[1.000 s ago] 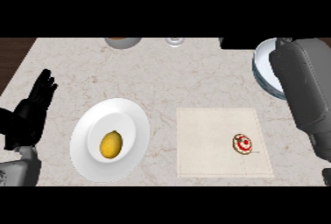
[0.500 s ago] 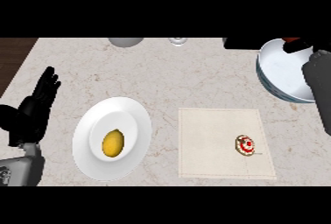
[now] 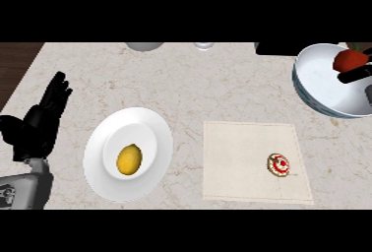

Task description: Pick the bell pepper from the placemat and place it in the bowl

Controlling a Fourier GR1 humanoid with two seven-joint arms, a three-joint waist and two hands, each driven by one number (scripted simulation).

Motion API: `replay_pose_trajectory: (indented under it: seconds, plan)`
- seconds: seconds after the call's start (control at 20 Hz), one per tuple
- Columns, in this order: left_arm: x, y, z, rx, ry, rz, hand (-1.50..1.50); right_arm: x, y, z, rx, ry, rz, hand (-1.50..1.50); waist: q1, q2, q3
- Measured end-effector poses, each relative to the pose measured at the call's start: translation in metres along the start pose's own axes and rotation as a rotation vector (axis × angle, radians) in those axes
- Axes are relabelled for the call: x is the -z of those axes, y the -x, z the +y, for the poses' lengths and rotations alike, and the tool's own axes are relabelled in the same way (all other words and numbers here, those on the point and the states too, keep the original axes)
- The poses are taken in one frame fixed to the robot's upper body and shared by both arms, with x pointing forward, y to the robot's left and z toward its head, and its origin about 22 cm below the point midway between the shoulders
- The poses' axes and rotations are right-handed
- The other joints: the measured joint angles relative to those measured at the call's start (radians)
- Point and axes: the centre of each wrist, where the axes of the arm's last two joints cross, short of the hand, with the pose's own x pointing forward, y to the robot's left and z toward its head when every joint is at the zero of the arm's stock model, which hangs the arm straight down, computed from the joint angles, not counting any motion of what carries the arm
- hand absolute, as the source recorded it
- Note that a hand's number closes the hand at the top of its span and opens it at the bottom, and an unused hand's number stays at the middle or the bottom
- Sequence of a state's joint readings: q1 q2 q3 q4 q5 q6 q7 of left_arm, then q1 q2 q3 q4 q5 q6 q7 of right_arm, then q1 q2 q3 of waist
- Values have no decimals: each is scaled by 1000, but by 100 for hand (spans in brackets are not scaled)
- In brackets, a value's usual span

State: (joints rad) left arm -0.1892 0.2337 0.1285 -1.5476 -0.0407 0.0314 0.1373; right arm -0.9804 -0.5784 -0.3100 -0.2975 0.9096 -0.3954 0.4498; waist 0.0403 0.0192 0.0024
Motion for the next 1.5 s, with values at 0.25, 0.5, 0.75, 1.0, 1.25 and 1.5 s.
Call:
replay_pose_trajectory:
  seconds: [0.25,0.5,0.75,1.0,1.25,1.5]
  plan:
    - [-3,4,5,2,0,4,0,7,28,5,48,-106,-23,-150,0,-1,1]
    - [-3,7,13,1,-16,14,0,9,27,-1,324,-65,-68,-150,-13,-5,2]
    - [-5,12,12,1,-36,20,0,19,34,-26,670,49,-87,-150,-33,-12,2]
    - [-7,7,15,7,-46,27,0,31,88,-39,840,71,-74,-150,-44,-19,0]
    - [-7,8,16,6,-54,40,0,29,155,-42,889,42,-58,-150,-57,-24,-2]
    - [-10,5,17,11,-56,39,0,19,211,-53,967,0,-82,-150,-61,-26,-3]
